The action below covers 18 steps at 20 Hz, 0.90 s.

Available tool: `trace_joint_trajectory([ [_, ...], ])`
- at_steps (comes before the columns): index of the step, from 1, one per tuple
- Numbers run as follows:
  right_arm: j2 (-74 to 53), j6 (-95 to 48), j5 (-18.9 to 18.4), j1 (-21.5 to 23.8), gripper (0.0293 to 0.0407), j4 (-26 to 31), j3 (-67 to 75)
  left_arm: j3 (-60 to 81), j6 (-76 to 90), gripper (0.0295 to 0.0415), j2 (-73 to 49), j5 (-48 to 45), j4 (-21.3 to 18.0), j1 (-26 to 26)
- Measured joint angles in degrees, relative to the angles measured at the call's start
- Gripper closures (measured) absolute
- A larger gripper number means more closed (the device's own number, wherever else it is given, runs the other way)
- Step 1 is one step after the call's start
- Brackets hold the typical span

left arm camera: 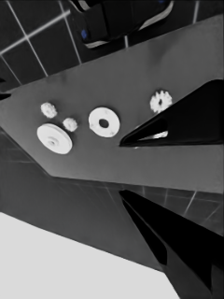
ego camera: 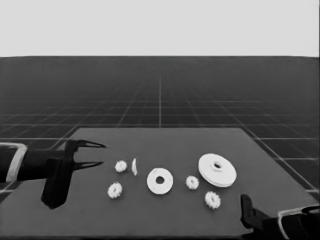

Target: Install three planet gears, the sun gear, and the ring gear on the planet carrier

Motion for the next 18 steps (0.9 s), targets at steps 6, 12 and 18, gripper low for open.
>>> trace_joint_trajectory([
  [6, 0.05, -0.01, 0.08, -0.5, 0.0317, 0.32, 0.04, -21.88, -55.59, 0.0307, 27.75, 42.41, 23.19, 17.32],
  [12, 0.0, 0.0, -0.01, -0.33, 0.0315, 0.04, -0.15, -71.88, -71.78, 0.0326, 48.88, 45.47, -9.82, 18.12],
  [18, 0.0, 0.0, -0.01, -0.32, 0.0315, 0.03, -0.16, -83.9, -67.41, 0.0326, 53.77, 39.22, -5.14, 27.3],
])
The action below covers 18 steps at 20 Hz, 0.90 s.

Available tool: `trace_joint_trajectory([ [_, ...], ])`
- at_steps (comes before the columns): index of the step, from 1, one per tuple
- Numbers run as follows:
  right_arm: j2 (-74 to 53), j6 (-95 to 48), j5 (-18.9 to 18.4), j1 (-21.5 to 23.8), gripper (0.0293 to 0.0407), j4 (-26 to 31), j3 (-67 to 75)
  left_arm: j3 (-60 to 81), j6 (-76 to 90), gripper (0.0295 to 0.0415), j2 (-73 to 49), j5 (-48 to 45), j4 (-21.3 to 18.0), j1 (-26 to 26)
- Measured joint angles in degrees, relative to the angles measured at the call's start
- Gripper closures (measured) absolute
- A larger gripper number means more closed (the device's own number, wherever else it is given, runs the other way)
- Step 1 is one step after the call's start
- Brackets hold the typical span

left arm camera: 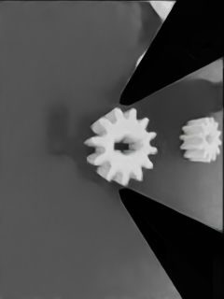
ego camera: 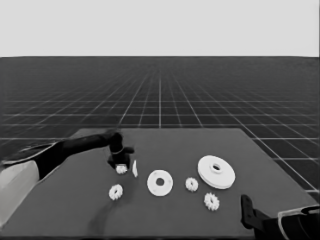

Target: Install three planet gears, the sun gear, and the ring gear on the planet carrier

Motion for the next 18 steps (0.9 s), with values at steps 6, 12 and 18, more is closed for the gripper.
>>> trace_joint_trajectory([
  [6, 0.0, 0.0, 0.0, 0.0, 0.0315, 0.0, 0.0, -1.88, 0.83, 0.0326, 0.8, -0.92, 0.42, 0.91],
  [12, 0.0, 0.0, 0.0, 0.0, 0.0315, 0.0, 0.0, -2.03, 0.87, 0.0399, 0.73, -0.96, 0.49, 0.9],
  [18, 0.0, 0.0, 0.0, 0.0, 0.0315, 0.0, 0.0, 5.82, -2.66, 0.0398, -2.52, 4.2, -3.4, -5.2],
])
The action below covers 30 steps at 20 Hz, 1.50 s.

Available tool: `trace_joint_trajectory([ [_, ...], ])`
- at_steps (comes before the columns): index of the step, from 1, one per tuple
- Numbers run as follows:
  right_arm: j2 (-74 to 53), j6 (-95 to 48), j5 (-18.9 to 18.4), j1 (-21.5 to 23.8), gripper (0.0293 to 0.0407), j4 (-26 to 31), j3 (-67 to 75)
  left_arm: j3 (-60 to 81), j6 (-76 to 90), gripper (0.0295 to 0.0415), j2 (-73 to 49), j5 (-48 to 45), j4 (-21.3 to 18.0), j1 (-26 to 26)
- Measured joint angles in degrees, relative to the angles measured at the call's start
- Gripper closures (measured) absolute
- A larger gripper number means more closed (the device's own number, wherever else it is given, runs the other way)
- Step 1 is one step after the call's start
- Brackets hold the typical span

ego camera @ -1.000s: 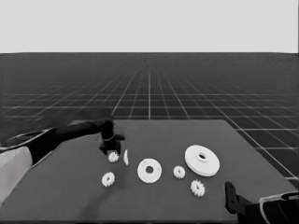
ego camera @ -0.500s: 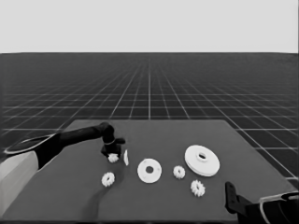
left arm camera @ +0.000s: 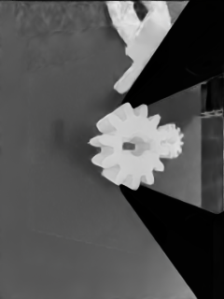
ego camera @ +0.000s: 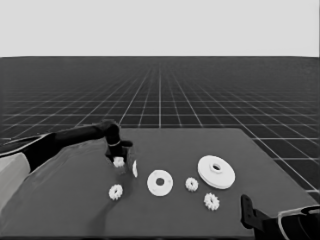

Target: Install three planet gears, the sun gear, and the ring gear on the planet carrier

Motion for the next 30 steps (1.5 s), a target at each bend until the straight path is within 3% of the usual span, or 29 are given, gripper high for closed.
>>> trace_joint_trajectory([
  [3, 0.0, 0.0, 0.0, 0.0, 0.0315, 0.0, 0.0, 1.31, -0.53, 0.0398, -0.51, 1.86, -2.28, -3.16],
  [8, 0.0, 0.0, 0.0, 0.0, 0.0315, 0.0, 0.0, 1.4, -0.54, 0.0398, -0.54, 2.28, -2.85, -3.78],
  [10, 0.0, 0.0, 0.0, 0.0, 0.0315, 0.0, 0.0, 4.03, -16.29, 0.0398, 11.62, 4.15, -1.18, -3.46],
  [12, 0.0, 0.0, 0.0, 0.0, 0.0315, 0.0, 0.0, -0.27, -18.62, 0.0398, 19.39, 4.48, -1.03, -3.34],
  [18, 0.0, 0.0, 0.0, 0.0, 0.0315, 0.0, 0.0, -4.07, -18.81, 0.0398, 23.24, 4.54, -1.01, -3.3],
  [21, 0.0, 0.0, 0.0, 0.0, 0.0315, 0.0, 0.0, -9.12, -16.06, 0.0398, 24.91, 1.44, 4.88, 3.39],
  [28, 0.0, 0.0, 0.0, 0.0, 0.0315, 0.0, 0.0, -11.09, -15.04, 0.0398, 25.59, 0.42, 6.17, 4.88],
  [30, 0.0, 0.0, 0.0, 0.0, 0.0315, 0.0, 0.0, -11.12, -15.03, 0.0339, 25.6, 0.39, 6.19, 4.9],
])
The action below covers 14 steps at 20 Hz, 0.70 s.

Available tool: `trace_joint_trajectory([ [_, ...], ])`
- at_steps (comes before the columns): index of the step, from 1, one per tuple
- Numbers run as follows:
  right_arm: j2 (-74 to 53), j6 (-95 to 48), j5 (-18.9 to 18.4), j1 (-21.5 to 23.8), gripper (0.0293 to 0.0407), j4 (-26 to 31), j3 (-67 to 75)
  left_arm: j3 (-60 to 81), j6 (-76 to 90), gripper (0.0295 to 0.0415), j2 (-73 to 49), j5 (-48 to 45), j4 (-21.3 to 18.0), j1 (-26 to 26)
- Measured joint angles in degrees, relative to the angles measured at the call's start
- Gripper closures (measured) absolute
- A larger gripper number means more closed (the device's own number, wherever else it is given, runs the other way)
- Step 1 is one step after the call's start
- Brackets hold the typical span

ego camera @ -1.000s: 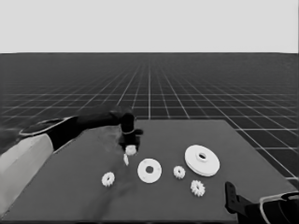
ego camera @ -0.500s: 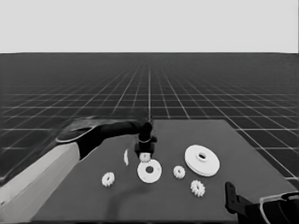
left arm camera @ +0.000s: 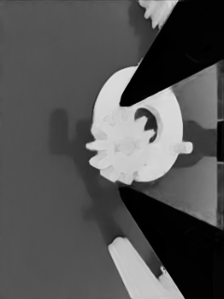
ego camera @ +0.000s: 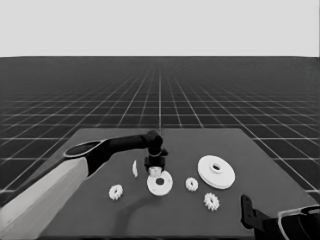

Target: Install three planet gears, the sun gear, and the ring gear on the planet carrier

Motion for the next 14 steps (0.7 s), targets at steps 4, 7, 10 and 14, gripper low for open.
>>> trace_joint_trajectory([
  [4, 0.0, 0.0, 0.0, 0.0, 0.0315, 0.0, 0.0, -0.01, 0.0, 0.0326, 0.01, -0.01, 0.01, 0.01],
  [7, 0.0, 0.0, 0.0, 0.0, 0.0315, 0.0, 0.0, -0.02, 0.0, 0.0326, 0.01, -0.01, 0.01, 0.01],
  [10, 0.0, 0.0, 0.0, 0.0, 0.0315, 0.0, 0.0, 5.63, -3.1, 0.0326, -1.89, 3.03, -4.38, -5.14],
  [14, 0.0, 0.0, 0.0, 0.0, 0.0315, 0.0, 0.0, 6.81, -3.76, 0.0326, -2.2, 4.03, -6.84, -7.91],
])
